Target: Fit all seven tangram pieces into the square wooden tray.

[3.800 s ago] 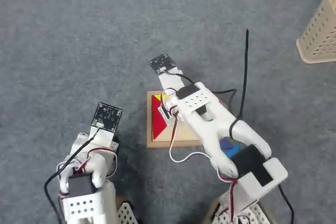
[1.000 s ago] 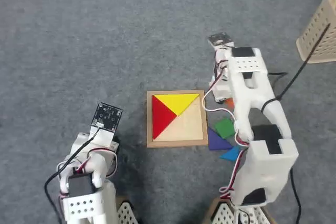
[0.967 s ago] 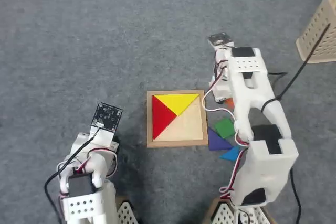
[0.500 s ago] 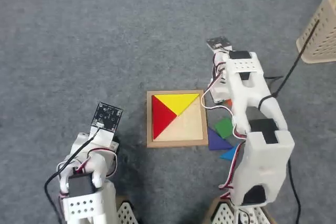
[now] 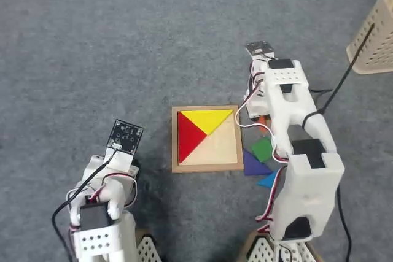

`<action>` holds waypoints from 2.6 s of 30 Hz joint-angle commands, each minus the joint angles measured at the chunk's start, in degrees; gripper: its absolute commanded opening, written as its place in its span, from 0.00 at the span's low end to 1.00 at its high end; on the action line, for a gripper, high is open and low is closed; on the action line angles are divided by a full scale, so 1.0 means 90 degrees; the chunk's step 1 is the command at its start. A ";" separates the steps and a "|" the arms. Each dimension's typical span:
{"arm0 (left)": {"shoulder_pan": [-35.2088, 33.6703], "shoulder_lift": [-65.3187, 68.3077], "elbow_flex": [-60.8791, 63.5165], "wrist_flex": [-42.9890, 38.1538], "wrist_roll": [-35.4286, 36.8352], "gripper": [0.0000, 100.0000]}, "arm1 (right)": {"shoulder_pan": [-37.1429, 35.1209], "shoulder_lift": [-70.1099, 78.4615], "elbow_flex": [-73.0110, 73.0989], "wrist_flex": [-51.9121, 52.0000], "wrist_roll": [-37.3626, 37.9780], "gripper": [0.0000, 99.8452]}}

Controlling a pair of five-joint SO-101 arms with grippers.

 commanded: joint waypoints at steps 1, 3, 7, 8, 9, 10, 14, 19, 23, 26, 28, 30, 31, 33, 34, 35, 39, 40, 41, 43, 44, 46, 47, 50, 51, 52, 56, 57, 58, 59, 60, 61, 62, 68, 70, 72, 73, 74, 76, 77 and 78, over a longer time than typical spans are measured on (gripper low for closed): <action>0.0000 -0.0068 -0.0044 0.0020 0.0039 0.18 | 0.0298 -0.0806 -0.0225 0.0015 -0.0371 0.01; 0.0000 -0.0068 -0.0044 0.0020 0.0039 0.18 | 0.0396 -0.1011 -0.0225 0.0142 -0.0400 0.01; 0.0000 -0.0068 -0.0044 0.0020 0.0039 0.18 | 0.0376 -0.1216 -0.0225 0.0337 -0.0420 0.01; 0.0000 -0.0068 -0.0044 0.0020 0.0039 0.18 | 0.0366 -0.1255 -0.0215 0.0386 -0.0420 0.01; 0.0000 -0.0068 -0.0044 0.0020 0.0039 0.18 | 0.0357 -0.1265 -0.0215 0.0474 -0.0430 0.01; 0.0000 -0.0068 -0.0044 0.0020 0.0039 0.18 | 0.0337 -0.1275 -0.0215 0.0552 -0.0479 0.01; 0.0000 -0.0068 -0.0044 0.0020 0.0039 0.18 | -0.0151 -0.1275 -0.0215 0.0874 -0.0703 0.01; 0.0000 -0.0068 -0.0044 0.0020 0.0039 0.18 | -0.1011 -0.1314 0.0117 0.1040 -0.0967 0.01; 0.0000 -0.0068 -0.0044 0.0020 0.0039 0.18 | -0.1519 -0.1783 0.0860 0.0581 -0.1035 0.01; 0.0000 -0.0068 -0.0044 0.0020 0.0039 0.18 | -0.1832 -0.2134 0.1319 0.0230 -0.1055 0.01; 0.0000 -0.0068 -0.0044 0.0020 0.0039 0.18 | -0.1919 -0.2173 0.1416 0.0093 -0.1065 0.01; 0.0000 -0.0068 -0.0044 0.0020 0.0039 0.18 | -0.1929 -0.2085 0.1416 0.0073 -0.1065 0.01; 0.0000 -0.0068 -0.0044 0.0020 0.0039 0.18 | -0.1929 -0.2027 0.1416 0.0083 -0.1065 0.02; 0.0000 -0.0068 -0.0044 0.0020 0.0039 0.18 | -0.1929 -0.1910 0.1416 0.0093 -0.1221 0.06; 0.0000 -0.0068 -0.0044 0.0020 0.0039 0.18 | -0.1939 -0.1861 0.1416 0.0093 -0.1299 0.09; 0.0000 -0.0068 -0.0044 0.0020 0.0039 0.18 | -0.1939 -0.1841 0.1416 0.0103 -0.1348 0.12; 0.0000 -0.0068 -0.0044 0.0020 0.0039 0.18 | -0.1949 -0.1861 0.1397 0.0181 -0.1377 0.16; 0.0000 -0.0068 -0.0044 0.0020 0.0039 0.18 | -0.1949 -0.1861 0.1368 0.0220 -0.1377 0.16; 0.0000 -0.0068 -0.0044 0.0020 0.0039 0.18 | -0.1949 -0.1861 0.1348 0.0259 -0.1377 0.16; 0.0000 -0.0068 -0.0044 0.0020 0.0039 0.18 | -0.1919 -0.1861 0.1338 0.0239 -0.1377 0.16; 0.0000 -0.0068 -0.0044 0.0020 0.0039 0.18 | -0.1910 -0.1861 0.1338 0.0230 -0.1397 0.16; 0.0000 -0.0068 -0.0044 0.0020 0.0039 0.18 | -0.1900 -0.1861 0.1338 0.0220 -0.1397 0.16; 0.0000 -0.0068 -0.0044 0.0020 0.0039 0.18 | -0.1910 -0.1861 0.1338 0.0220 -0.1387 0.16; 0.0000 -0.0068 -0.0044 0.0020 0.0039 0.18 | -0.1939 -0.1822 0.1338 0.0210 -0.1368 0.09; 0.0000 -0.0068 -0.0044 0.0020 0.0039 0.18 | -0.1939 -0.1802 0.1338 0.0190 -0.1368 0.06; 0.0000 -0.0068 -0.0044 0.0020 0.0039 0.18 | -0.1939 -0.1792 0.1387 0.0073 -0.1358 0.04; 0.0000 -0.0068 -0.0044 0.0020 0.0039 0.18 | -0.1968 -0.1792 0.1573 -0.0200 -0.0938 0.01; 0.0000 -0.0068 -0.0044 0.0020 0.0039 0.18 | -0.1978 -0.1783 0.1573 -0.0200 -0.0918 0.01; 0.0000 -0.0068 -0.0044 0.0020 0.0039 0.18 | -0.1988 -0.1783 0.1582 -0.0220 -0.0889 0.01; 0.0000 -0.0068 -0.0044 0.0020 0.0039 0.18 | -0.1988 -0.1783 0.1592 -0.0239 -0.0869 0.01; 0.0000 -0.0068 -0.0044 0.0020 0.0039 0.18 | -0.1978 -0.1763 0.1592 -0.0239 -0.0860 0.01; 0.0000 -0.0068 -0.0044 0.0020 0.0039 0.18 | -0.1978 -0.1695 0.1592 -0.0239 -0.0850 0.01; 0.0000 -0.0068 -0.0044 0.0020 0.0039 0.18 | -0.1978 -0.1587 0.1563 -0.0239 -0.0821 0.01; 0.0000 -0.0068 -0.0044 0.0020 0.0039 0.18 | -0.1958 -0.0601 0.1074 -0.0259 -0.0303 0.01; 0.0000 -0.0068 -0.0044 0.0020 0.0039 0.18 | -0.1968 -0.0484 0.0918 -0.0239 -0.0156 0.01; 0.0000 -0.0068 -0.0044 0.0020 0.0039 0.18 | -0.1978 -0.0484 0.0840 -0.0220 -0.0137 0.01; 0.0000 -0.0068 -0.0044 0.0020 0.0039 0.18 | -0.1998 -0.0503 0.0850 -0.0220 -0.0166 0.01; 0.0000 -0.0068 -0.0044 0.0020 0.0039 0.18 | -0.2027 -0.0552 0.0879 -0.0210 -0.0166 0.01; 0.0000 -0.0068 -0.0044 0.0020 0.0039 0.18 | -0.2134 -0.0737 0.0957 -0.0142 -0.0137 0.01; 0.0000 -0.0068 -0.0044 0.0020 0.0039 0.18 | -0.2154 -0.0923 0.0987 -0.0103 -0.0156 0.01; 0.0000 -0.0068 -0.0044 0.0020 0.0039 0.18 | -0.2164 -0.1167 0.1006 -0.0083 -0.0156 0.01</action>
